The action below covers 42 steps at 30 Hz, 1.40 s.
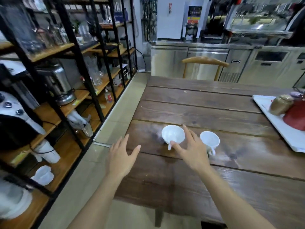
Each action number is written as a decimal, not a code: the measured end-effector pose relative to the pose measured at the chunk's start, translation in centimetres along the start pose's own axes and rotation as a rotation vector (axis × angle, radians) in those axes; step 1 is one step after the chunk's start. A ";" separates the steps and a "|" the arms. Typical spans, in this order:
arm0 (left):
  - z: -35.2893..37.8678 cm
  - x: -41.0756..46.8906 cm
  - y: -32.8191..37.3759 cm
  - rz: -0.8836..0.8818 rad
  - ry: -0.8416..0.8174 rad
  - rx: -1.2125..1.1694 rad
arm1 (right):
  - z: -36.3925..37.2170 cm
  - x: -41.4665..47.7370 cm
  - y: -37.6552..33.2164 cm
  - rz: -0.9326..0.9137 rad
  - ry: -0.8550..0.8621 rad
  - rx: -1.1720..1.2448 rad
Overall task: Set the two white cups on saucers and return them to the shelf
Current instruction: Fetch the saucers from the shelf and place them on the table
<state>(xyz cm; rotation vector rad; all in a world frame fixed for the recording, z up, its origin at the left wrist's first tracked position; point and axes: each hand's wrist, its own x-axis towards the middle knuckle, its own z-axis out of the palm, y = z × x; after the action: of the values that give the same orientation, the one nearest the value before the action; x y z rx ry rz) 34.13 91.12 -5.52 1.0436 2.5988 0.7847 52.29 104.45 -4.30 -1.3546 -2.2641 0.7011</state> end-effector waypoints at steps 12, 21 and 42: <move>-20.1 -14.9 -24.0 -0.279 0.414 0.213 | 14.0 -13.5 -26.3 -0.601 -0.249 -0.067; -32.0 -29.9 -37.2 -0.615 0.727 0.273 | 23.4 -28.1 -44.4 -1.017 -0.448 0.068; -48.6 -38.0 -63.5 -1.040 1.030 0.256 | 45.0 -46.7 -74.4 -1.326 -0.825 0.185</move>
<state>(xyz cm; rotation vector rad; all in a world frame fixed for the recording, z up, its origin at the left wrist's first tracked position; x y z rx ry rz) 5.87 7.39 -0.09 -1.0121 3.4066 0.7719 -3.89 23.46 1.15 0.7738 -2.8254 0.9345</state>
